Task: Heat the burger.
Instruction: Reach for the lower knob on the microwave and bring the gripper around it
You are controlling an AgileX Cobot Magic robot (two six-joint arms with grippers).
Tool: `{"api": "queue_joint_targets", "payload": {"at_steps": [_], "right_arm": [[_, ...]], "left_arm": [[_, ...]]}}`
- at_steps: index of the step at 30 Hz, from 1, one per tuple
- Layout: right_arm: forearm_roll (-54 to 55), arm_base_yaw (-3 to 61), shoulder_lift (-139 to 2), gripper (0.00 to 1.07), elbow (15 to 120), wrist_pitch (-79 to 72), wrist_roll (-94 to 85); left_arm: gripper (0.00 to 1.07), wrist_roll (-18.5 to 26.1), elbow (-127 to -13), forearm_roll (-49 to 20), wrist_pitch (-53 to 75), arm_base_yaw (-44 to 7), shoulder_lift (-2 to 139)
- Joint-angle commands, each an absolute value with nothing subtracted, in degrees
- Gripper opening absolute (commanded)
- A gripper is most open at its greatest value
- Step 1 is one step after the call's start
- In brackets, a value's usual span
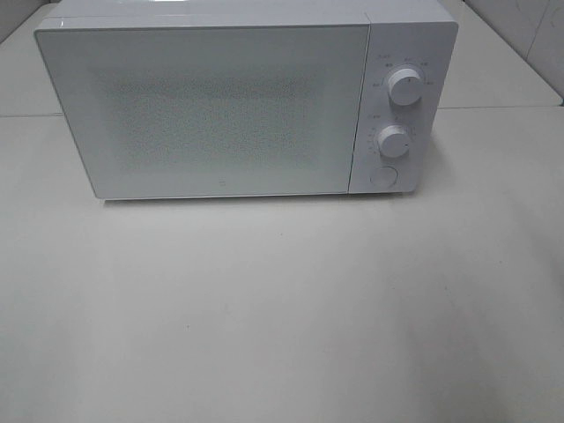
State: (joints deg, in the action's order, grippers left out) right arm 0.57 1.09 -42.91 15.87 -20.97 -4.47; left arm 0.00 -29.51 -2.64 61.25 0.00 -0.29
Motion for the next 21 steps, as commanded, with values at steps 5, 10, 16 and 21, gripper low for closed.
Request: {"api": "queue_joint_targets", "payload": {"at_steps": [5, 10, 16, 21], "right_arm": [[-0.92, 0.74, -54.89, 0.76, 11.86, -42.51, -1.78], [-6.76, 0.74, -66.29, 0.76, 8.54, -61.71, 1.89], [-7.73, 0.8, -78.67, 0.76, 8.25, -73.34, 3.61], [-3.78, 5.79, -85.37, 0.76, 8.42, -77.06, 0.46]], "left_arm": [[1.01, 0.0, -29.56, -2.52, 61.42, 0.11, -1.2], [1.01, 0.0, -29.56, -2.52, 61.42, 0.11, -1.2], [1.01, 0.0, -29.56, -2.52, 61.42, 0.11, -1.2], [1.01, 0.0, -29.56, -2.52, 61.42, 0.11, -1.2]]}}
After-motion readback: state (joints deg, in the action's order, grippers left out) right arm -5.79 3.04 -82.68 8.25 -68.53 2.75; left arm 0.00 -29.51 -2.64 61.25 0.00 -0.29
